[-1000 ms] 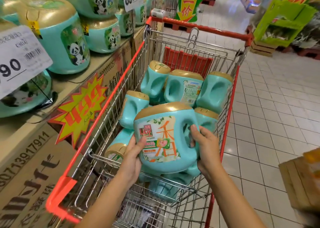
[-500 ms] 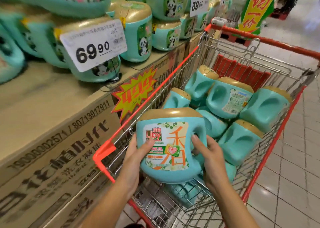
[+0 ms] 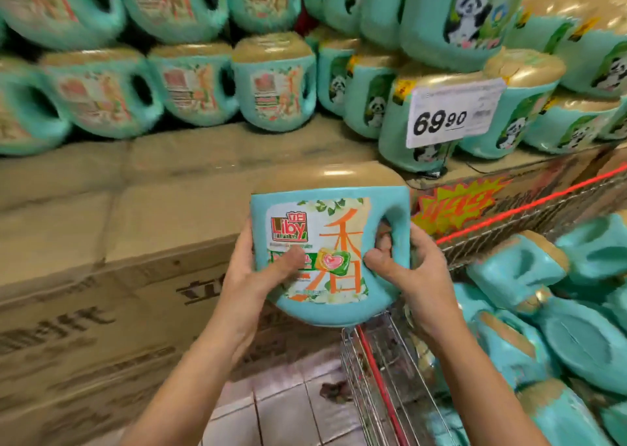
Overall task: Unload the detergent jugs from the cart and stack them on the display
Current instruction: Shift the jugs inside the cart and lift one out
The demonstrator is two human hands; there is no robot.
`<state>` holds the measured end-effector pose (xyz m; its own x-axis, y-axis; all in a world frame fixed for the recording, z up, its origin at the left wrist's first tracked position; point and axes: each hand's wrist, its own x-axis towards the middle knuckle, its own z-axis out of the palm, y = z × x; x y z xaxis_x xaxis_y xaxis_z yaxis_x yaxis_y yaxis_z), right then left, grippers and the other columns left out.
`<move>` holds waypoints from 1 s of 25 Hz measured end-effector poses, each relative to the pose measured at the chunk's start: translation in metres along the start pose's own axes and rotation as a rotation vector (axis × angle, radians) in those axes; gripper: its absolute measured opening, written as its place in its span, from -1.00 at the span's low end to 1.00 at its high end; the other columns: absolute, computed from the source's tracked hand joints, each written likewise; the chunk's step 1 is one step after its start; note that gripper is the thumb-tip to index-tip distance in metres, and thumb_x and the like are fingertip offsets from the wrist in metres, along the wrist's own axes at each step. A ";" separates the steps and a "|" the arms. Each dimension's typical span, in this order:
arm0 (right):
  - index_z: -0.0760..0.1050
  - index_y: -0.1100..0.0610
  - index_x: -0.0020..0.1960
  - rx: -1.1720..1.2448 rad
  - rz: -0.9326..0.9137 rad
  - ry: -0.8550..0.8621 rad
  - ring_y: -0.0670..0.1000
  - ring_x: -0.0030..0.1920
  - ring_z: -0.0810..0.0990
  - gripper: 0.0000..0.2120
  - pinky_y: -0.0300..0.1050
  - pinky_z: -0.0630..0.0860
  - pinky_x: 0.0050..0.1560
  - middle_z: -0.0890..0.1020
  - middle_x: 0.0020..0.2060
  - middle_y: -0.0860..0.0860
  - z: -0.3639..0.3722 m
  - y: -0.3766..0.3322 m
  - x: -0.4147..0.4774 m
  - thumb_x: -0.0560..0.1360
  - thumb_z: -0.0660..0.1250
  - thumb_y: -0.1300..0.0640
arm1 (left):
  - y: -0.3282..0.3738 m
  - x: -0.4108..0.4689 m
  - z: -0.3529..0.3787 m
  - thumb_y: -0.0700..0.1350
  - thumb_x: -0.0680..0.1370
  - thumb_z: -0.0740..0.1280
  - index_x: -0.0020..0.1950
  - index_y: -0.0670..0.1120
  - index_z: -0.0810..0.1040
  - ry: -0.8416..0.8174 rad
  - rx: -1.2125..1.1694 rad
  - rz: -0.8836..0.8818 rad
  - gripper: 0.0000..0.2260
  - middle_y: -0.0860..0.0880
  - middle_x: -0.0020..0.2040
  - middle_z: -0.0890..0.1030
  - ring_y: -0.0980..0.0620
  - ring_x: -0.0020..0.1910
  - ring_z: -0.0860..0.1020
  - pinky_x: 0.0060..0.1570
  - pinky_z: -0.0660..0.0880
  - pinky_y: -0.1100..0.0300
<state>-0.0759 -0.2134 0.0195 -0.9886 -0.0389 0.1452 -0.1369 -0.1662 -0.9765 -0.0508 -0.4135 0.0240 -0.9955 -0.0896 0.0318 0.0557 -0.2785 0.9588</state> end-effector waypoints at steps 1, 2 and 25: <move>0.47 0.18 -0.01 -0.012 -0.017 -0.036 -0.16 -0.32 0.49 -0.57 -0.33 0.50 -0.27 0.48 -0.28 0.01 0.019 -0.003 0.013 0.18 0.52 0.18 | 0.010 0.007 -0.015 0.24 -0.05 0.65 0.30 0.07 0.44 0.019 0.019 0.049 -0.03 0.08 -0.01 0.72 0.12 -0.10 0.69 -0.23 0.59 0.31; 0.46 0.18 0.01 -0.021 -0.037 -0.068 -0.15 -0.30 0.50 -0.54 -0.31 0.51 -0.25 0.49 -0.27 0.00 0.035 -0.004 0.025 0.17 0.55 0.14 | 0.018 0.013 -0.028 0.24 -0.04 0.65 0.30 0.13 0.42 0.020 0.035 0.091 -0.05 0.11 0.00 0.71 0.13 -0.09 0.69 -0.22 0.59 0.30; 0.29 -0.06 0.38 -0.395 -0.086 -0.102 0.04 0.19 0.55 -0.02 0.01 0.55 0.20 0.47 0.23 0.04 0.197 0.062 0.214 0.08 0.68 -0.07 | 0.046 0.195 -0.196 0.42 -0.11 0.55 0.48 0.21 0.10 0.362 0.693 0.244 0.24 0.09 0.36 0.28 0.05 0.40 0.33 0.39 0.34 -0.03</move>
<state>-0.2842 -0.4259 0.0213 -0.9639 -0.1426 0.2248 -0.2521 0.2172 -0.9430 -0.2278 -0.6307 0.0189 -0.8685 -0.4072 0.2826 0.0891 0.4326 0.8972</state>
